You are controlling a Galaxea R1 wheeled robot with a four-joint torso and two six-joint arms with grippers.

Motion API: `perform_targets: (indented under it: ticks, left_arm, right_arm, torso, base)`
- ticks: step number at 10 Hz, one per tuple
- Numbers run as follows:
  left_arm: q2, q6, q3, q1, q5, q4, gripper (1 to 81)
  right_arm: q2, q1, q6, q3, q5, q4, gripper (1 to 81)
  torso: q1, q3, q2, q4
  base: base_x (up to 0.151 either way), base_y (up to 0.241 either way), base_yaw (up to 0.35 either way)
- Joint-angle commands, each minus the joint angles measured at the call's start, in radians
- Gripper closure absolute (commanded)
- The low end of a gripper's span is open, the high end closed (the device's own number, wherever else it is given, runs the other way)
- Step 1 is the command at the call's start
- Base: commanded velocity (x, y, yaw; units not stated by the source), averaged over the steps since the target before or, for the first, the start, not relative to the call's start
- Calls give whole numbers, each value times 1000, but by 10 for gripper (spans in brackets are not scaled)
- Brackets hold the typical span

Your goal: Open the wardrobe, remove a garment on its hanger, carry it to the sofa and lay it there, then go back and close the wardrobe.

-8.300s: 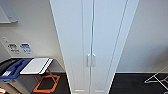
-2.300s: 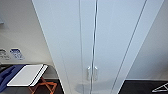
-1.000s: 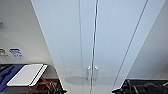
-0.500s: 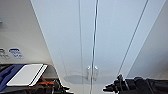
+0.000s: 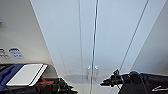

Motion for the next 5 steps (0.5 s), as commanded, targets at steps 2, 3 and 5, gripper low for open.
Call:
perform_targets:
  ticks: [2,3,5]
  left_arm:
    - [-17,1,16,-162,15,-15,10]
    - [-15,-7,4,-171,17,-16,10]
    - [-3,-11,-12,-185,17,-18,10]
  right_arm:
    - [5,174,5,-42,40,-35,10]
    - [40,174,4,-83,38,-72,10]
    - [82,181,4,-135,41,-105,10]
  torso:
    - [0,0,0,0]
    - [0,0,0,0]
    - [0,0,0,0]
  base:
    - [0,0,0]
    - [0,0,0]
    - [0,0,0]
